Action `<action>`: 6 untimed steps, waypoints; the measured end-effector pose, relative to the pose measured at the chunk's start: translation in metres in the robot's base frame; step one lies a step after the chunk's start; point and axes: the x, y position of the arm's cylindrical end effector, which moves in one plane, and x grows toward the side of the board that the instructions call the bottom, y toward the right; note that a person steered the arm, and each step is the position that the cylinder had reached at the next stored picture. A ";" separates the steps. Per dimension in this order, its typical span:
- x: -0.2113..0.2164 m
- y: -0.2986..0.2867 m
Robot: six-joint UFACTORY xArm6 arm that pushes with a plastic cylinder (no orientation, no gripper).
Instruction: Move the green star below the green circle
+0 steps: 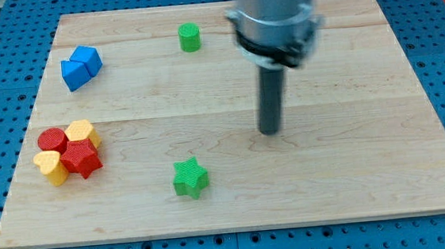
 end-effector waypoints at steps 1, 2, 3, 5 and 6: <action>0.093 -0.025; 0.106 -0.070; 0.035 -0.089; 0.082 -0.101; 0.078 -0.195</action>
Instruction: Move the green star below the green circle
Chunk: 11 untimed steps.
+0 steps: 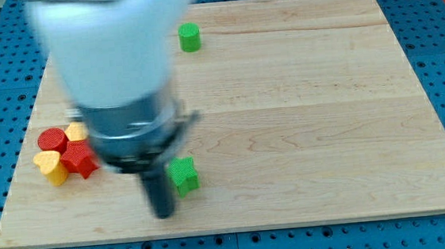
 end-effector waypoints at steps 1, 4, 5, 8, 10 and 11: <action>-0.041 0.015; -0.020 0.083; -0.091 0.113; -0.104 0.030; -0.217 0.020; -0.249 0.029</action>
